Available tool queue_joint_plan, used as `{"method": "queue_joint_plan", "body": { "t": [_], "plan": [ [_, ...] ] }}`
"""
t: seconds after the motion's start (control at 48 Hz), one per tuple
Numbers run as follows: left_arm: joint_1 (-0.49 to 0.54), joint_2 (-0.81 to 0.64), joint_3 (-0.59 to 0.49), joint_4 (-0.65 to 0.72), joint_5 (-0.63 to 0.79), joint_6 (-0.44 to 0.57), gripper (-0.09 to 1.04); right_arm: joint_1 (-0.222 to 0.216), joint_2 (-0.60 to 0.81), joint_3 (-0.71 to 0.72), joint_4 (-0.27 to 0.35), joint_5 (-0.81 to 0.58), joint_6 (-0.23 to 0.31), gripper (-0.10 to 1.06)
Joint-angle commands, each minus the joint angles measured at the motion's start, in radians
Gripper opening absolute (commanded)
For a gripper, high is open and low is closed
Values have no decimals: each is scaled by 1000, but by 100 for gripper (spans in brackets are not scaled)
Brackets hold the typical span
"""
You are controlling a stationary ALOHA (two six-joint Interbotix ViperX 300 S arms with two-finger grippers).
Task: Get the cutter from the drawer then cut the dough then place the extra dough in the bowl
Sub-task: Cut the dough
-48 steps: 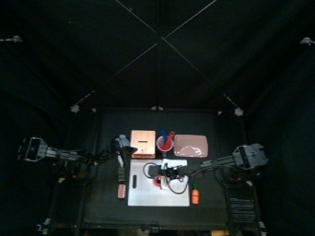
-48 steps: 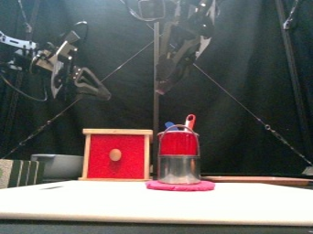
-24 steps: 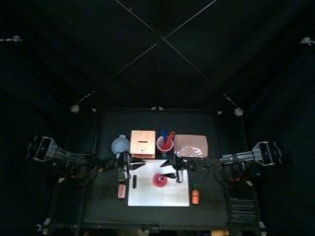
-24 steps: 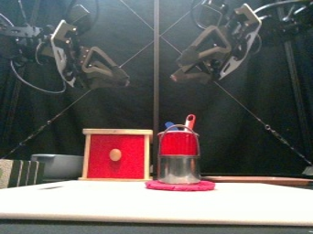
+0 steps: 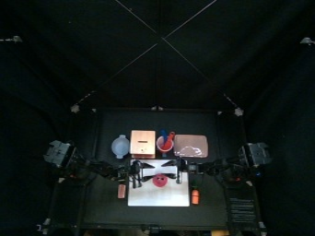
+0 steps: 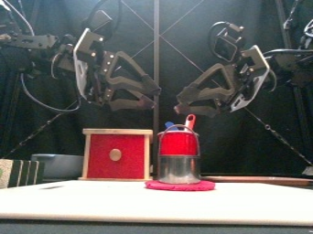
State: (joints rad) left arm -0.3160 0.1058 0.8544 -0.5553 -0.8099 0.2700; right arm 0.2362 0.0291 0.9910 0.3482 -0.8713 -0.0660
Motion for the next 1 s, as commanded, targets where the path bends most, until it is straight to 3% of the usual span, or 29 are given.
{"method": "queue_joint_plan", "body": {
  "t": [0.021, 0.271, 1.0],
  "plan": [
    [-23, 17, -41, -20, -14, 0, 85, 63, 2, -8, 66, -34, -6, 84],
    [-25, 43, -44, -49, -5, 3, 85, 95, 28, -21, 92, -32, -2, 84],
    [15, 123, -55, -31, 38, 11, 85, 54, 110, -48, 97, 11, -8, 84]
  ]
}}
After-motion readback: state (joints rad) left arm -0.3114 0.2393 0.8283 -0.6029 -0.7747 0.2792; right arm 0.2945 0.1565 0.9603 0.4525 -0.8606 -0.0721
